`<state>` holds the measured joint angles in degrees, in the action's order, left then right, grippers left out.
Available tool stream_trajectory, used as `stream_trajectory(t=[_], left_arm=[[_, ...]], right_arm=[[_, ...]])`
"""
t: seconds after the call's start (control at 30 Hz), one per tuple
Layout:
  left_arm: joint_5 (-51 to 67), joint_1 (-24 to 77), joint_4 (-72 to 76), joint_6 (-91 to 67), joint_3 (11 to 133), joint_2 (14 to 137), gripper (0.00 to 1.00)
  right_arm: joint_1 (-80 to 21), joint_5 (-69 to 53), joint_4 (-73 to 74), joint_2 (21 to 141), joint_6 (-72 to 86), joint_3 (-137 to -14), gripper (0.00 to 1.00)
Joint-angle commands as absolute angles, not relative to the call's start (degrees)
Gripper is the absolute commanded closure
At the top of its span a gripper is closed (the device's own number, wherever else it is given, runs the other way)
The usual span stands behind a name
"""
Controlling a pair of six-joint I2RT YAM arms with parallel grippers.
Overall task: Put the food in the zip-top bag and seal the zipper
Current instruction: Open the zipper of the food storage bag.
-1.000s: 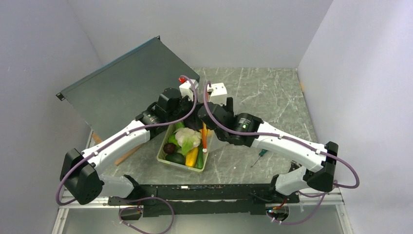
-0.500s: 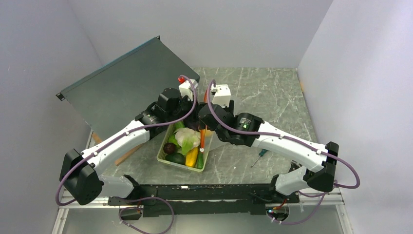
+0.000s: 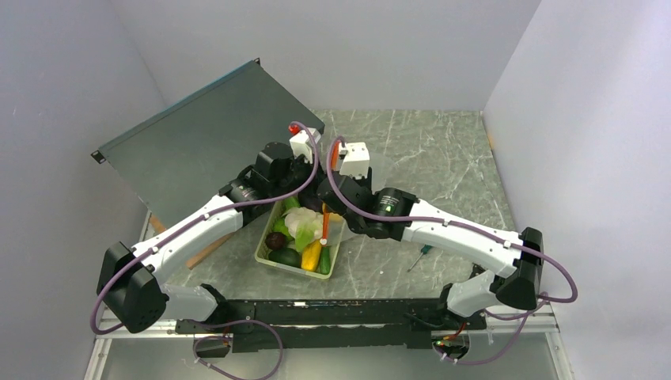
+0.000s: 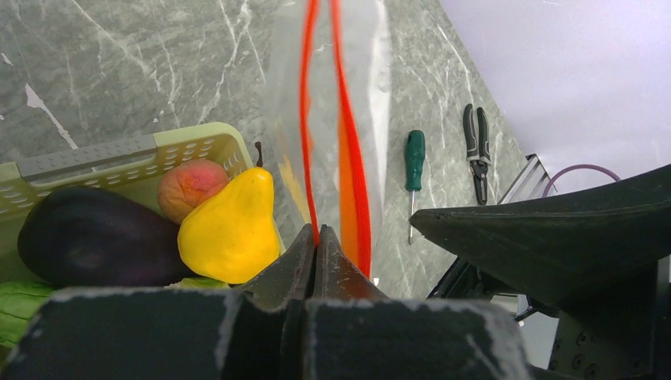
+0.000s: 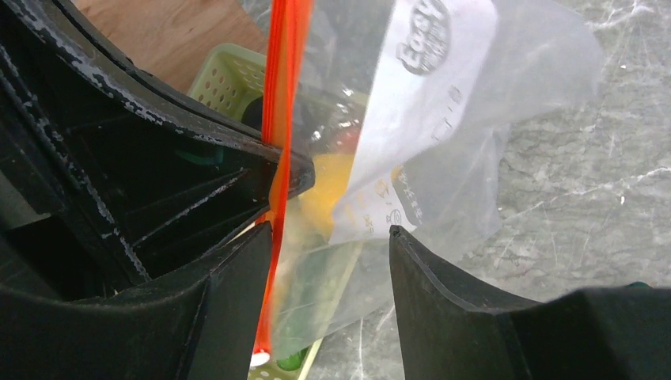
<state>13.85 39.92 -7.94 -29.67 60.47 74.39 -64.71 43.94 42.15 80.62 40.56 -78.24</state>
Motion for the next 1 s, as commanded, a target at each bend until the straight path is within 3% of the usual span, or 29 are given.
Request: stream_trajectory(t=[0.0, 0.23, 0.4, 0.83, 0.97], left_arm=[[14.77, 39.66, -5.54, -30.33, 61.86, 72.50, 1.00], [14.86, 39.69, -5.53, -30.44, 61.87, 72.64, 1.00], [14.85, 39.65, -5.45, -30.58, 61.88, 72.45, 1.00], [14.69, 39.71, -5.45, -30.67, 61.71, 72.33, 1.00], [14.41, 39.67, -5.62, -30.81, 61.70, 72.46, 1.00]], right_arm=[[-64.99, 44.83, 38.77, 81.87, 40.53, -79.00, 0.42], [-65.04, 44.65, 36.54, 81.32, 42.83, -78.06, 0.41], [-65.17, 46.83, 35.44, 81.31, 44.63, -76.57, 0.60], [-65.21, 56.64, 39.65, 86.80, 45.66, -79.54, 0.60], [-65.24, 63.52, 45.93, 86.38, 44.12, -81.16, 0.98]])
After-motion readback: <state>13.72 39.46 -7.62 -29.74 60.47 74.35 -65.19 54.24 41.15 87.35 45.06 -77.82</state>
